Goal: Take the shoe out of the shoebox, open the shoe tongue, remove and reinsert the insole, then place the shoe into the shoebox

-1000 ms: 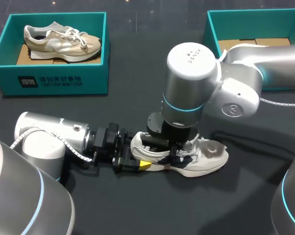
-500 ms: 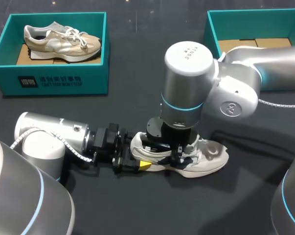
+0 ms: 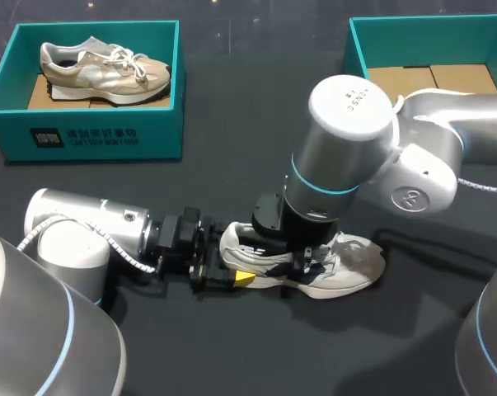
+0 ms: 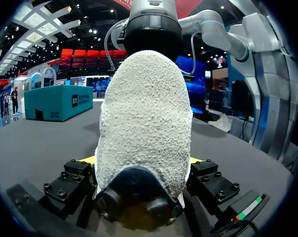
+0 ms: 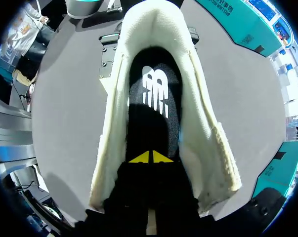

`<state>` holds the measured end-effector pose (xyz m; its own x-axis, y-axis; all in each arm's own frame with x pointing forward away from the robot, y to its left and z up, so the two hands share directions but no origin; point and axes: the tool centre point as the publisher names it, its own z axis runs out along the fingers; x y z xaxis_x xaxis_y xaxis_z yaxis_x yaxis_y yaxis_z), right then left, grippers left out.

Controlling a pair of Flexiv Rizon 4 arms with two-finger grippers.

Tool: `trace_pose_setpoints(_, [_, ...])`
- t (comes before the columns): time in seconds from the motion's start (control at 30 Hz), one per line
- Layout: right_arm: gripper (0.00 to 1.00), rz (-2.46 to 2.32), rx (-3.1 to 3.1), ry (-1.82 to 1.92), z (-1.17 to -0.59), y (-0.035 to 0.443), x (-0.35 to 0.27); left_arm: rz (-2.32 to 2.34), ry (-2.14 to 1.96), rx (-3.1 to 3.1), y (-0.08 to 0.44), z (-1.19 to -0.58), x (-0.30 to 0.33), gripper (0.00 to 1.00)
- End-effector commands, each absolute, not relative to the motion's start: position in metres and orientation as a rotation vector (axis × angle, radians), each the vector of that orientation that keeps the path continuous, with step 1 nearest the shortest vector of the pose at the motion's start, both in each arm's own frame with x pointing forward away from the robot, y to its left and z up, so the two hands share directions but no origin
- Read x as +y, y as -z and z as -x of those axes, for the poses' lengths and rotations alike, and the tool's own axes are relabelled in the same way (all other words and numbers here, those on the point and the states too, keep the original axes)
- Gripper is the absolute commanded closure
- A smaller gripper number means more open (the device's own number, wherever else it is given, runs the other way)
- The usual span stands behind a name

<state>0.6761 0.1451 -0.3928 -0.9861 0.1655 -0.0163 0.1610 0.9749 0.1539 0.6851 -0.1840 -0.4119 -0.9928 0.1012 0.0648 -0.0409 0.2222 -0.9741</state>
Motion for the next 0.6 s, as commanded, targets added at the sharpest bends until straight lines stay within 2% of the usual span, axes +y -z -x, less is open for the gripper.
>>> trace_pose_setpoints(0.03, [1.0,-0.237,3.063,-0.406,-0.673,0.379,0.124,0.059,-1.886,-2.366,0.414,-0.685,-0.186,1.0])
trace_pose_setpoints(0.4, [1.0,-0.135,3.011,-0.642,-0.681,0.365,0.123,0.059,-1.886,-2.366,0.414,-0.685,-0.186,1.0])
trace_pose_setpoints(0.6, [1.0,-0.136,3.03,-0.503,-0.685,0.362,0.132,0.059,-1.886,-2.366,0.414,-0.685,-0.186,1.0])
